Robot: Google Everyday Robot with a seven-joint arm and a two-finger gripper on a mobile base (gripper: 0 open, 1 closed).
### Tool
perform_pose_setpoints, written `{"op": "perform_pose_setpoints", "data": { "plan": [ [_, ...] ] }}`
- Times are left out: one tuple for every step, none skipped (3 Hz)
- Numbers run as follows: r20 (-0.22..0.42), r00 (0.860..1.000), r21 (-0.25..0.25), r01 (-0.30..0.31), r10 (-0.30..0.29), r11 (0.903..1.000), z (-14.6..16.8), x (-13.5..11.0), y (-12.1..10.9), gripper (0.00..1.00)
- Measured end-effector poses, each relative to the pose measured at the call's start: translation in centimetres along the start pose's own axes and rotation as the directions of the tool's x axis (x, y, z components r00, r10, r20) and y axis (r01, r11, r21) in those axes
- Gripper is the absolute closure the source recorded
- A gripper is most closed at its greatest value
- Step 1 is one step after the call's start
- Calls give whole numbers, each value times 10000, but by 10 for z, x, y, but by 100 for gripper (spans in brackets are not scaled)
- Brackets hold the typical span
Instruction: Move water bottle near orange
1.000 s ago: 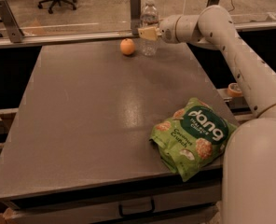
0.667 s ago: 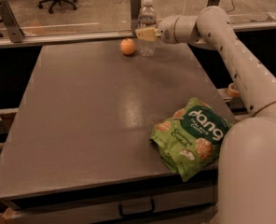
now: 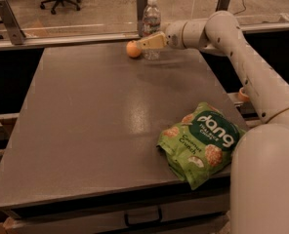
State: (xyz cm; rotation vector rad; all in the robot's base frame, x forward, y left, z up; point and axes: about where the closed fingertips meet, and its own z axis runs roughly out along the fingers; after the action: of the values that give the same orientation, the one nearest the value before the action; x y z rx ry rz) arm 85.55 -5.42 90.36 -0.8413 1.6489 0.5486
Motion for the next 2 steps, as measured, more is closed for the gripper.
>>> {"op": "perform_pose_setpoints", "data": {
  "plan": [
    [21,10000,76,0,0,10000,-5,1,-1,0],
    [55,9999,252,145,-146,9996,-18,-5,-3,0]
  ]
}}
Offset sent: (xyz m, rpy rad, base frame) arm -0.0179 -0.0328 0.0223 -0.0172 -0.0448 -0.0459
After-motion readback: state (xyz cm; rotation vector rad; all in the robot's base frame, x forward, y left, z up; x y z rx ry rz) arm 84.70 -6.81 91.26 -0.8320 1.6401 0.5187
